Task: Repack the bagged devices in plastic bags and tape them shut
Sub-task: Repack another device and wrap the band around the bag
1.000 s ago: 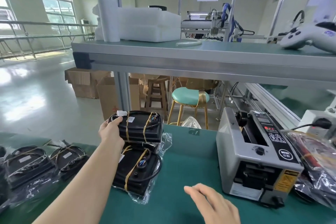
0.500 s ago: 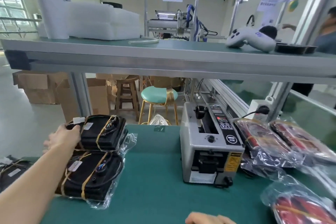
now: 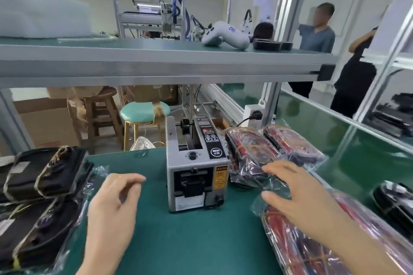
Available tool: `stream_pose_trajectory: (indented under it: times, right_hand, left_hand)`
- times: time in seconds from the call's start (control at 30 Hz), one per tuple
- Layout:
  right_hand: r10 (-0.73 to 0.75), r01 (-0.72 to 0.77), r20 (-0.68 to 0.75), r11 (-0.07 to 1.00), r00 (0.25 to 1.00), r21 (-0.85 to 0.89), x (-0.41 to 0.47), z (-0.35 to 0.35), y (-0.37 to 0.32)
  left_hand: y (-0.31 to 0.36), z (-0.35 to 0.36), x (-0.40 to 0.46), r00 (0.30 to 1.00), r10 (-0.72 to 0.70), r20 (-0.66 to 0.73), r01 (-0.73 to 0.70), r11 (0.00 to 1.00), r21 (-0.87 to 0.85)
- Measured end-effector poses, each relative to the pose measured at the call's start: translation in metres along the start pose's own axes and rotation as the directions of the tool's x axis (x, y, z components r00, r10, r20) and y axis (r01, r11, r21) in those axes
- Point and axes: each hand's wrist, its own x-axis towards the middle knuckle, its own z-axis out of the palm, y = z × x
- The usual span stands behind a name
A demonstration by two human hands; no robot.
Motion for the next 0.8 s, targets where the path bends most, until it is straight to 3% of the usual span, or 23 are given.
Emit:
stream_pose_trajectory:
  times: [0.1, 0.17, 0.33, 0.43, 0.63, 0.8]
  right_hand:
    - [0.216, -0.216, 0.022, 0.976, 0.976, 0.002, -0.029, 0.000, 0.034]
    - [0.308, -0.304, 0.080, 0.951, 0.948, -0.059, -0.046, 0.002, 0.054]
    - [0.219, -0.197, 0.223, 0.973, 0.950, -0.119, -0.052, 0.019, 0.069]
    - [0.170, -0.133, 0.261, 0.979, 0.950, -0.156, -0.041, 0.025, 0.070]
    - [0.107, -0.105, 0.298, 0.994, 0.949, -0.023, -0.032, 0.028, 0.082]
    - [0.101, -0.120, 0.257, 0.991, 0.961, 0.062, -0.024, 0.027, 0.084]
  left_hand:
    - [0.015, 0.037, -0.033, 0.967, -0.096, 0.234, 0.132, 0.981, -0.142]
    - [0.022, 0.063, -0.050, 0.890, -0.151, 0.430, 0.237, 0.960, -0.153]
    - [0.040, 0.117, -0.080, 0.641, -0.290, 0.711, 0.459, 0.887, -0.051]
    - [0.048, 0.138, -0.090, 0.482, -0.402, 0.778, 0.646, 0.764, -0.005]
    - [0.061, 0.163, -0.092, 0.337, -0.465, 0.819, 0.755, 0.653, 0.061]
    - [0.074, 0.176, -0.088, 0.344, -0.462, 0.817, 0.767, 0.640, 0.040]
